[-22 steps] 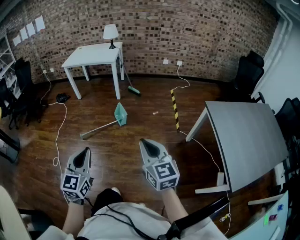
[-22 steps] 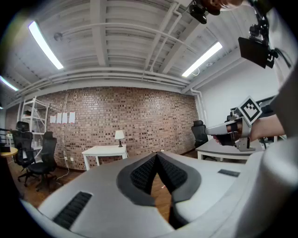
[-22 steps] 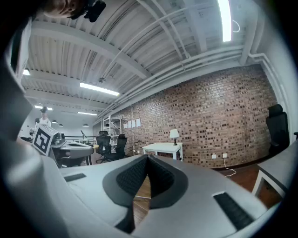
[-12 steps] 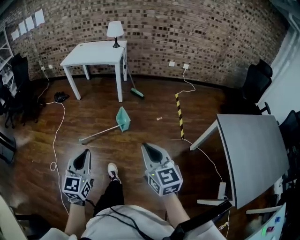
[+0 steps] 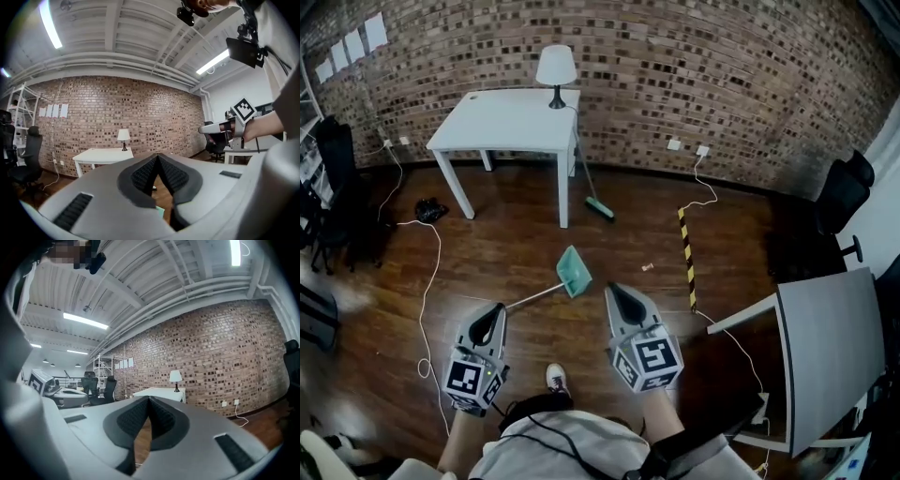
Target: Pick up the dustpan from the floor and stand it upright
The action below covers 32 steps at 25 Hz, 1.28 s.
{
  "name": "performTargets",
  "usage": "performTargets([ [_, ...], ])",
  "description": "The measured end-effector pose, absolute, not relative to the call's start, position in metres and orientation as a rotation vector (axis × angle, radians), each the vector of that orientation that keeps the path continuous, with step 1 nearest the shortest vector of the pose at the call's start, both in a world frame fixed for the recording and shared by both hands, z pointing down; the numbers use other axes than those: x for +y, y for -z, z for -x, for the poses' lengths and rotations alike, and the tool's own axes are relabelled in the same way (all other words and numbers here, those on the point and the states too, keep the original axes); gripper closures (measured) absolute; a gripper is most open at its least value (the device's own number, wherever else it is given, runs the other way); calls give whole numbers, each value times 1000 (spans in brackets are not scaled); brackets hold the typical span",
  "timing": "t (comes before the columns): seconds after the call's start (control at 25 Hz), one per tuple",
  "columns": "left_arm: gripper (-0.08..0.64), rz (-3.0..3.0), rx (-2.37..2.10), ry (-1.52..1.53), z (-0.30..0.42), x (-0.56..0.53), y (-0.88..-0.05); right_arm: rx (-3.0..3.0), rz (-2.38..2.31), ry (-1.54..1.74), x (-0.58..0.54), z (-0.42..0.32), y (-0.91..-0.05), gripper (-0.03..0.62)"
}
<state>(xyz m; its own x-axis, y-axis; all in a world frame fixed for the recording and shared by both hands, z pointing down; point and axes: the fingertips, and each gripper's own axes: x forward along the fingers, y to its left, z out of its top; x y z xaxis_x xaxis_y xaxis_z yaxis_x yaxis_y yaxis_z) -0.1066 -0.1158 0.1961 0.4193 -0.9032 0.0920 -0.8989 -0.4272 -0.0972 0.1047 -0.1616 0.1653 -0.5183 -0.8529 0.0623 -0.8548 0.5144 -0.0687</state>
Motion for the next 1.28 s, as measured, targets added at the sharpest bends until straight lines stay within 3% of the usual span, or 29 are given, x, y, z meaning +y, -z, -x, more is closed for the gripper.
performTargets([
  [0.52, 546, 2661, 1761, 191, 157, -226, -208, -2620, -1550, -178, -270, -76, -177, 597],
  [1.16, 545, 2327, 2191, 391, 256, -229, -252, -2700, -1275, -115, -332, -39, -189, 597],
  [1.28, 506, 2270, 2213, 421, 284, -230, -272, -2714, -1200, -80, -344, -21, -211, 597],
])
